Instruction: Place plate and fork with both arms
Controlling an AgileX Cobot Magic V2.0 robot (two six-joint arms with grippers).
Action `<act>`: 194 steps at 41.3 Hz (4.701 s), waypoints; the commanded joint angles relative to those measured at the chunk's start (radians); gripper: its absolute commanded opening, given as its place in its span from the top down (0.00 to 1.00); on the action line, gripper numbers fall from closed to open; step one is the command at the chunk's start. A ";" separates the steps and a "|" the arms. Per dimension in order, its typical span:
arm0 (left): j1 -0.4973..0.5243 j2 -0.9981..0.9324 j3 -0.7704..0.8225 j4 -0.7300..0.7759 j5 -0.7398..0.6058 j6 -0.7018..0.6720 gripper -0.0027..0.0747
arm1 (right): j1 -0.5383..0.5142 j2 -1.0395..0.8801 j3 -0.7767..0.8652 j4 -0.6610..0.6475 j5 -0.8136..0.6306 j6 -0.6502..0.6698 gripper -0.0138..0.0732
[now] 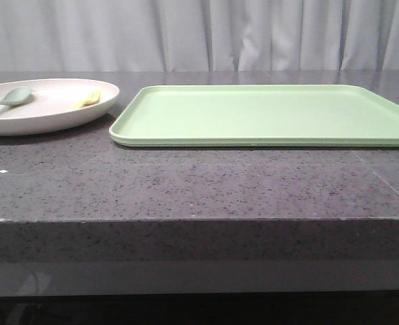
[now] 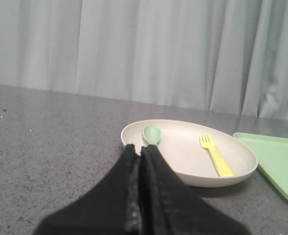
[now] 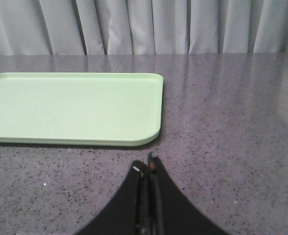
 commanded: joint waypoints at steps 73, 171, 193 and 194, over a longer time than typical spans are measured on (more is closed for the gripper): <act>-0.001 0.403 -0.729 0.094 0.626 -0.001 0.38 | 0.004 0.372 -0.589 -0.008 0.322 -0.010 0.40; 0.347 1.739 -1.327 -0.952 0.873 0.644 0.27 | 0.004 0.372 -0.589 -0.008 0.322 -0.010 0.27; 0.333 1.804 -1.328 -1.001 0.899 0.673 0.56 | 0.004 0.372 -0.589 -0.008 0.322 -0.010 0.27; 0.333 1.804 -1.328 -1.001 0.899 0.673 0.58 | 0.004 0.372 -0.589 -0.008 0.322 -0.010 0.27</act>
